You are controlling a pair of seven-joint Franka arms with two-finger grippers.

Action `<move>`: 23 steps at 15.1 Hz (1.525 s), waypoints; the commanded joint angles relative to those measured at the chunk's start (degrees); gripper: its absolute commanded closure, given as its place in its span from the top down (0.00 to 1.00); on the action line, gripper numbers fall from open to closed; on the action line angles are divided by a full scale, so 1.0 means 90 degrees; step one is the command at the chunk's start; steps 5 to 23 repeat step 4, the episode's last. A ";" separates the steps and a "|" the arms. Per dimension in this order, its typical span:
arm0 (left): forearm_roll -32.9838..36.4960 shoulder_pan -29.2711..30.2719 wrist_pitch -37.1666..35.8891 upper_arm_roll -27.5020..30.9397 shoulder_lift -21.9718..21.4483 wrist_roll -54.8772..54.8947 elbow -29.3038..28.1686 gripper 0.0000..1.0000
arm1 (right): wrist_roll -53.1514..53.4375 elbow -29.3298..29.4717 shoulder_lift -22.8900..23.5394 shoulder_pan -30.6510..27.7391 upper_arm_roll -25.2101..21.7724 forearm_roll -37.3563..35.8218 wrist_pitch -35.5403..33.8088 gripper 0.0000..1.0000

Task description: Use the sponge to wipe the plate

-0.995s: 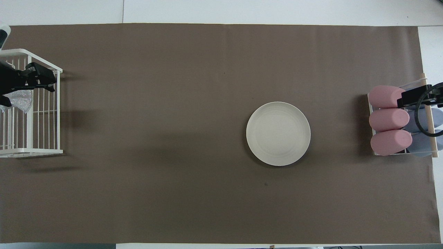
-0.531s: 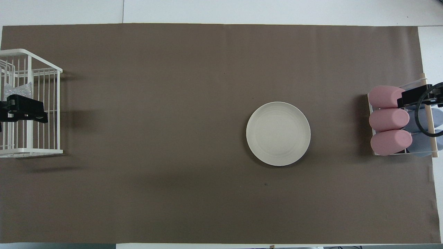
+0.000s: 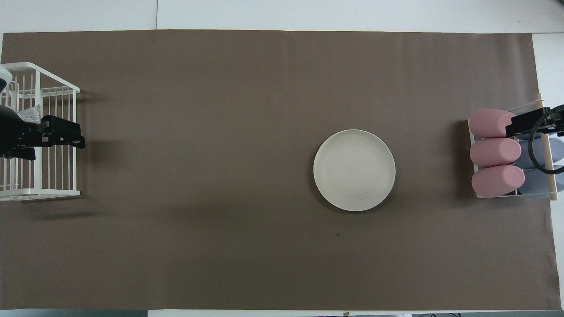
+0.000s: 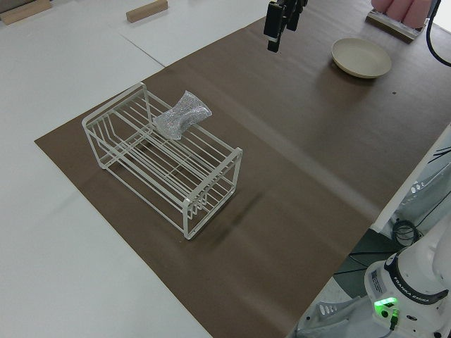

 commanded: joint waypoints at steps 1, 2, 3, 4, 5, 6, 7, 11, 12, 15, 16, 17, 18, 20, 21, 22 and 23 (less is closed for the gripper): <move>-0.0121 0.0102 0.0100 -0.0017 -0.0037 0.0123 -0.0079 1.00 | -0.0170 0.0013 -0.0044 -0.0071 0.0048 -0.0054 -0.0074 1.00; -0.0111 0.0102 0.0090 -0.0017 -0.0037 0.0123 -0.0079 1.00 | -0.0170 0.0013 -0.0044 -0.0071 0.0048 -0.0054 -0.0065 1.00; -0.0111 0.0092 0.0071 -0.0008 -0.0037 0.0123 -0.0079 1.00 | -0.0160 0.0013 -0.0044 -0.0071 0.0048 -0.0054 -0.0055 1.00; -0.0111 0.0092 0.0041 -0.0017 -0.0046 0.0123 -0.0079 1.00 | -0.0170 0.0013 -0.0044 -0.0062 0.0048 -0.0054 -0.0064 1.00; -0.0111 0.0092 0.0041 -0.0017 -0.0046 0.0123 -0.0079 1.00 | -0.0170 0.0013 -0.0044 -0.0062 0.0048 -0.0054 -0.0064 1.00; -0.0111 0.0092 0.0041 -0.0017 -0.0046 0.0123 -0.0079 1.00 | -0.0170 0.0013 -0.0044 -0.0062 0.0048 -0.0054 -0.0064 1.00; -0.0111 0.0092 0.0041 -0.0017 -0.0046 0.0123 -0.0079 1.00 | -0.0170 0.0013 -0.0044 -0.0062 0.0048 -0.0054 -0.0064 1.00; -0.0111 0.0092 0.0041 -0.0017 -0.0046 0.0123 -0.0079 1.00 | -0.0170 0.0013 -0.0044 -0.0062 0.0048 -0.0054 -0.0064 1.00; -0.0111 0.0092 0.0041 -0.0017 -0.0046 0.0123 -0.0079 1.00 | -0.0170 0.0013 -0.0044 -0.0062 0.0048 -0.0054 -0.0064 1.00; -0.0111 0.0092 0.0041 -0.0017 -0.0046 0.0123 -0.0079 1.00 | -0.0170 0.0013 -0.0044 -0.0062 0.0048 -0.0054 -0.0064 1.00; -0.0111 0.0092 0.0041 -0.0017 -0.0046 0.0123 -0.0079 1.00 | -0.0170 0.0013 -0.0044 -0.0062 0.0048 -0.0054 -0.0064 1.00; -0.0111 0.0092 0.0041 -0.0017 -0.0046 0.0123 -0.0079 1.00 | -0.0170 0.0013 -0.0044 -0.0062 0.0048 -0.0054 -0.0064 1.00; -0.0111 0.0092 0.0041 -0.0017 -0.0046 0.0123 -0.0079 1.00 | -0.0170 0.0013 -0.0044 -0.0062 0.0048 -0.0054 -0.0064 1.00; -0.0111 0.0092 0.0041 -0.0017 -0.0046 0.0123 -0.0079 1.00 | -0.0170 0.0013 -0.0044 -0.0062 0.0048 -0.0054 -0.0064 1.00; -0.0111 0.0092 0.0041 -0.0017 -0.0046 0.0123 -0.0079 1.00 | -0.0170 0.0013 -0.0044 -0.0062 0.0048 -0.0054 -0.0064 1.00; -0.0111 0.0092 0.0041 -0.0017 -0.0046 0.0123 -0.0079 1.00 | -0.0170 0.0013 -0.0044 -0.0062 0.0048 -0.0054 -0.0064 1.00; -0.0111 0.0092 0.0041 -0.0017 -0.0046 0.0123 -0.0079 1.00 | -0.0170 0.0013 -0.0044 -0.0062 0.0048 -0.0054 -0.0064 1.00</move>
